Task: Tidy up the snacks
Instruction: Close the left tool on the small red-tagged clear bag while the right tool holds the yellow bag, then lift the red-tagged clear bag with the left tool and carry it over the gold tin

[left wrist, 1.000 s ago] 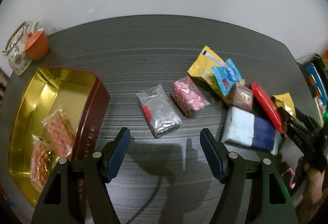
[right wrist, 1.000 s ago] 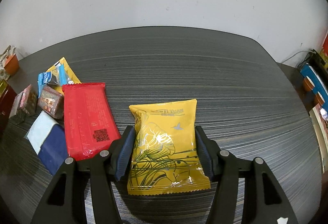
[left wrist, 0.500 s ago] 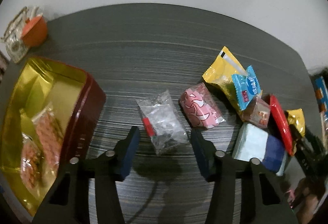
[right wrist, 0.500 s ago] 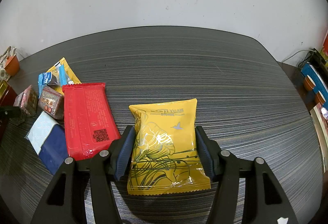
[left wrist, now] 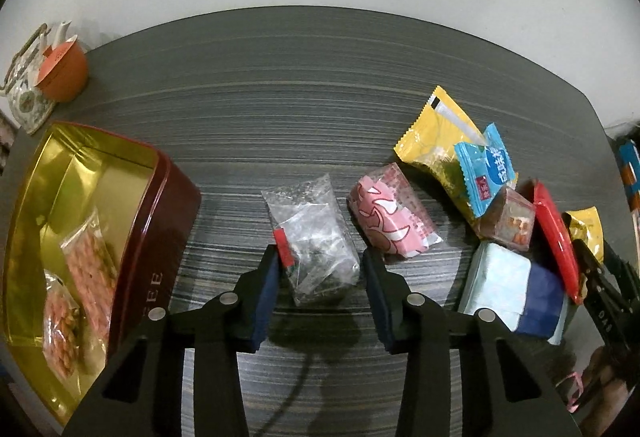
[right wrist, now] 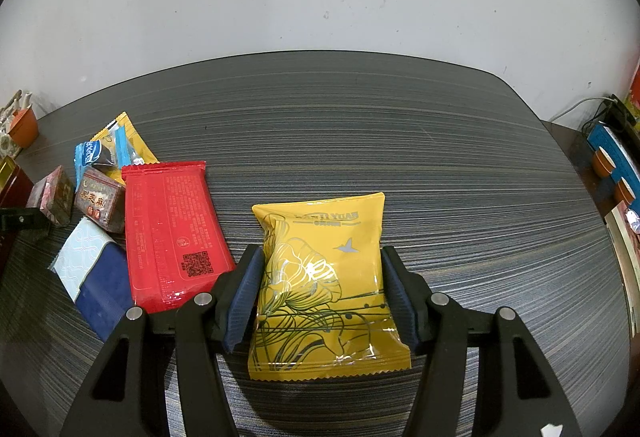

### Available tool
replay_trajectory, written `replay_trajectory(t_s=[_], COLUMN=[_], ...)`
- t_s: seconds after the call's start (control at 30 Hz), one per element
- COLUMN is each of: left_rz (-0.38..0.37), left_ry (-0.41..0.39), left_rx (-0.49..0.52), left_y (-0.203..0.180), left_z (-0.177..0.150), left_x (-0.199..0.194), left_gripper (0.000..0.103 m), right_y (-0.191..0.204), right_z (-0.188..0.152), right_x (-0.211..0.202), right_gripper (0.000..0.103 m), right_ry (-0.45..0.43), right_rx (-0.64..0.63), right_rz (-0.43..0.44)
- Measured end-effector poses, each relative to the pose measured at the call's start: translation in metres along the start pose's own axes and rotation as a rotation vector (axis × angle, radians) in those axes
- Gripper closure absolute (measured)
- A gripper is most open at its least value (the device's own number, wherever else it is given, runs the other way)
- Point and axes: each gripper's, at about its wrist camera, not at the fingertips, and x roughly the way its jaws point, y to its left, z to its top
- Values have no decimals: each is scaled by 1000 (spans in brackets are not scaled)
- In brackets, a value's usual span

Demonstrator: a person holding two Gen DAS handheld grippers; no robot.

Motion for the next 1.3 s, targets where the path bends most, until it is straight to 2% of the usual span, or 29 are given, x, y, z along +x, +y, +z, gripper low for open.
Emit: replay_trajectory(t_s=[0.77, 0.97, 1.13, 1.3], left_rz=[-57, -48, -33, -23], left_ry=[-17, 27, 61, 61], left_rx=[108, 144, 132, 131], left_y=[-6, -2, -6, -8], left_z=[-51, -71, -73, -70], left_x=[-51, -44, -30, -29], left_gripper=[66, 67, 67, 67], right_y=[0, 0, 0, 0], right_z=[0, 0, 0, 0], right_x=[0, -1, -1, -1], right_gripper=[46, 46, 46, 46], right_ry=[0, 0, 1, 1], right_rx=[0, -1, -1, -1], right_rz=[0, 0, 0, 0])
